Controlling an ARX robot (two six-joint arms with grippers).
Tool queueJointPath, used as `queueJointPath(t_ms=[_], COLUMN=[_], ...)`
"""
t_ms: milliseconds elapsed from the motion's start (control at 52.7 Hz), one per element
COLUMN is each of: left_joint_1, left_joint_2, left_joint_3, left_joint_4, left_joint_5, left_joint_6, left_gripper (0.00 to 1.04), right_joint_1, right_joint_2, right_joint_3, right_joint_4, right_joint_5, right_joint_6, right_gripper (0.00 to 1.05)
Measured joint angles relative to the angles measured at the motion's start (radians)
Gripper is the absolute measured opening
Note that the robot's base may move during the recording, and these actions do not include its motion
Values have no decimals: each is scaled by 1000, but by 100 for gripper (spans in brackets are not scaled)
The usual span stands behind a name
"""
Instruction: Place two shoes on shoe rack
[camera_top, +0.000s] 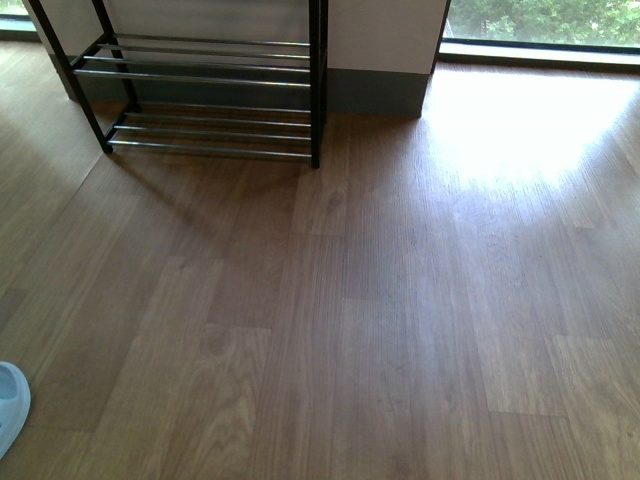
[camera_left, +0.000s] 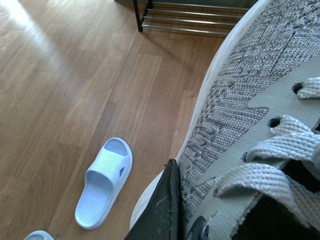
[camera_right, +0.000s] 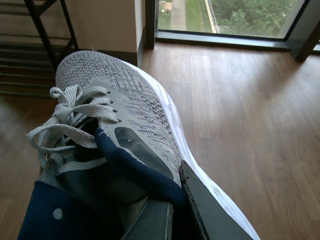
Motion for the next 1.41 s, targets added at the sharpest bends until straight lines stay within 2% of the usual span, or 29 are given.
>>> queueJointPath(t_ms=[1405], left_joint_1=[0], left_joint_2=[0], left_joint_3=[0], left_joint_4=[0], left_joint_5=[3], left_joint_6=[0], left_gripper=[2], right_joint_1=[-1], right_joint_2=[1], right_joint_3=[0], right_joint_4=[0], right_joint_5=[-3], right_joint_6=[0], right_gripper=[1])
